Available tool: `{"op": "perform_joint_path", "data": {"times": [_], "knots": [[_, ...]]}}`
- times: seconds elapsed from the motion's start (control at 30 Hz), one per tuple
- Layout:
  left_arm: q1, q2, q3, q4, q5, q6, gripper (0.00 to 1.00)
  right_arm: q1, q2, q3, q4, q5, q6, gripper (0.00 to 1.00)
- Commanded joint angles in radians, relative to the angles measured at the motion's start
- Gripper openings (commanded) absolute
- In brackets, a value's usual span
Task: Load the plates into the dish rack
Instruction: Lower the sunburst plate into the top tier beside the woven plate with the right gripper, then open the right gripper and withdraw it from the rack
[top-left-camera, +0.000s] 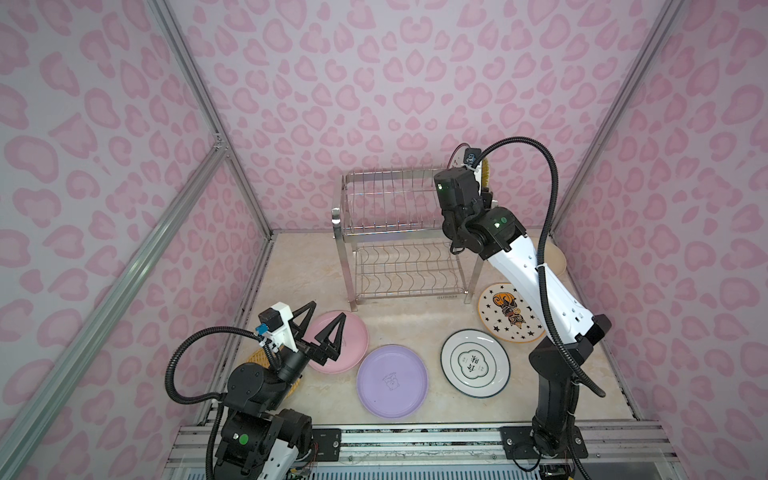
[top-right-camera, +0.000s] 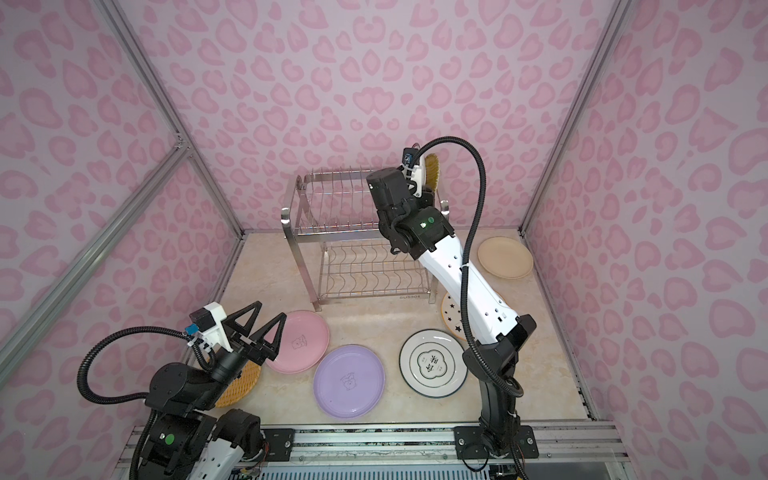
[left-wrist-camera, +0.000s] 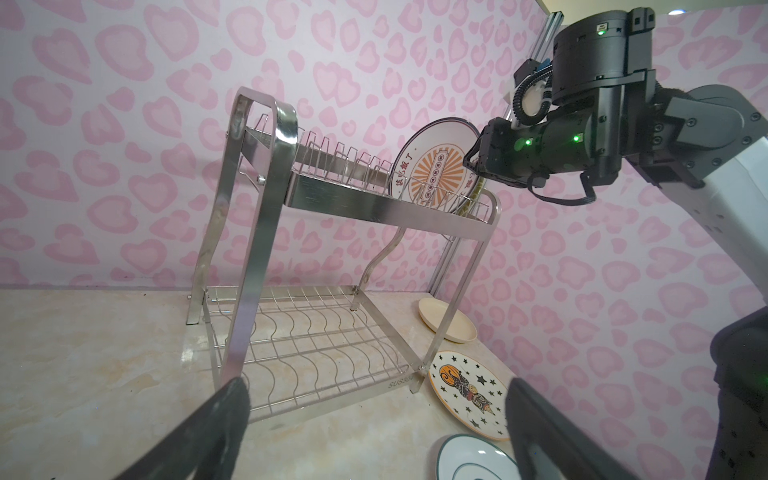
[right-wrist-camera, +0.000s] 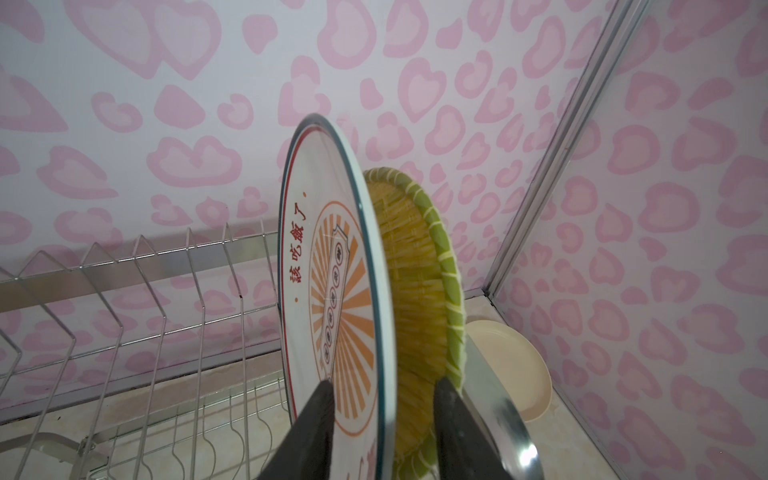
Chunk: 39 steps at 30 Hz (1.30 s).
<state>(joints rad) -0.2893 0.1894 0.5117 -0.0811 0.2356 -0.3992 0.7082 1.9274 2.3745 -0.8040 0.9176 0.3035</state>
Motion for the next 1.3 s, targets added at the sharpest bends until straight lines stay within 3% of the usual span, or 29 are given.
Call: {"op": "perform_joint_path", "data": {"times": [0.0, 0.4, 0.8, 1.1, 1.27], "knots": [[0.002, 0.004, 0.005, 0.040, 0.008, -0.001, 0.97, 0.007, -0.012, -0.017, 0.019, 0.003, 0.015, 0.48], [0.004, 0.017, 0.014, 0.021, 0.011, -0.011, 0.97, 0.049, -0.141, -0.122, 0.087, -0.012, 0.000, 0.64], [0.003, 0.061, 0.047, -0.064, 0.012, -0.039, 0.97, 0.084, -0.408, -0.470, 0.205, -0.070, -0.014, 0.74], [0.004, 0.056, 0.128, -0.377, -0.107, -0.106, 0.99, 0.094, -0.617, -0.756, 0.293, -0.170, -0.016, 0.84], [0.004, 0.058, 0.153, -0.522, -0.178, -0.220, 0.99, 0.095, -0.706, -0.931, 0.361, -0.258, -0.014, 0.89]]}}
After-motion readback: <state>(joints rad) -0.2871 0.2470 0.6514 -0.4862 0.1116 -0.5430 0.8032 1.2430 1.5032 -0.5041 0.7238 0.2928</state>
